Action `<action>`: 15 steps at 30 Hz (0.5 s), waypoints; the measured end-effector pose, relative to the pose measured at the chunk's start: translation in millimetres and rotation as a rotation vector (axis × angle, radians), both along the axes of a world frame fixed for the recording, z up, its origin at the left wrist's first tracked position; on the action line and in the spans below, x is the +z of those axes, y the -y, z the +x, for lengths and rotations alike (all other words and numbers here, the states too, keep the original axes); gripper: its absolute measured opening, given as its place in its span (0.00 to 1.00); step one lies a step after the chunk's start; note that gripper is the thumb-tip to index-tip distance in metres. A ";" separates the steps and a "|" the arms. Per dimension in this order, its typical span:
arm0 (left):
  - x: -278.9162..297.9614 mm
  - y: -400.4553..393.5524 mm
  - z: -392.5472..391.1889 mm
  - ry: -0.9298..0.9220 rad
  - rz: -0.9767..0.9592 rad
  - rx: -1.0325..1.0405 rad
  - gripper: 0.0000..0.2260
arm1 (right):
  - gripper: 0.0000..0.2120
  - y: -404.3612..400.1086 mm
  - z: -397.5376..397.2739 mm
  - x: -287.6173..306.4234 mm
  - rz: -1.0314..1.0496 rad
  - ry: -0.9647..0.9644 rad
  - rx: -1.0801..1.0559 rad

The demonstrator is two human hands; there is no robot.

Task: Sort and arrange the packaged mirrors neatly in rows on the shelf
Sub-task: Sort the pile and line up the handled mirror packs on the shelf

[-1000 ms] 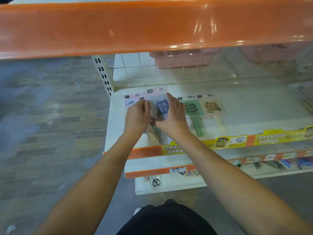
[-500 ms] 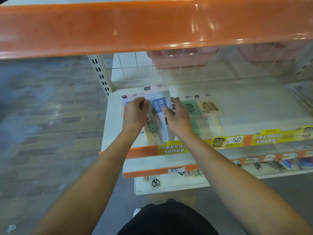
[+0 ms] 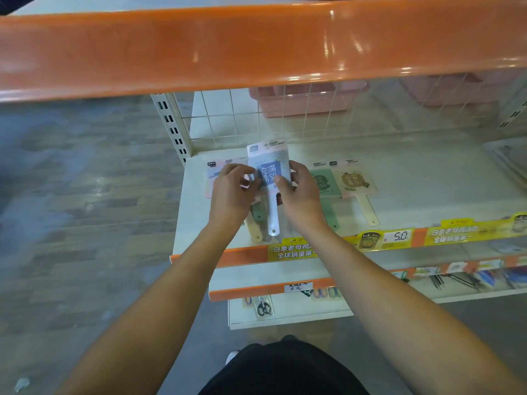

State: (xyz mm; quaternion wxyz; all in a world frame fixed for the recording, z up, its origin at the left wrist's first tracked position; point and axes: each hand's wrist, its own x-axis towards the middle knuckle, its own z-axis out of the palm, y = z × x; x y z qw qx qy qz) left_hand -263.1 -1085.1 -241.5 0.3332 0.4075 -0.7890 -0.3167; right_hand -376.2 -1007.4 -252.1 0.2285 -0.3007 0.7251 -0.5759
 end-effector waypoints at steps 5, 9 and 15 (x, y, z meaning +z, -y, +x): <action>2.7 -3.1 0.5 -0.034 0.042 0.000 0.07 | 0.15 -1.4 0.1 -2.7 -0.013 0.019 -0.008; 3.9 -6.9 0.4 -0.155 0.244 0.015 0.07 | 0.19 -4.4 -0.6 1.9 -0.016 -0.046 -0.012; 3.7 -5.6 -4.5 -0.212 0.298 0.028 0.09 | 0.27 -4.0 3.2 -3.6 0.092 -0.427 0.065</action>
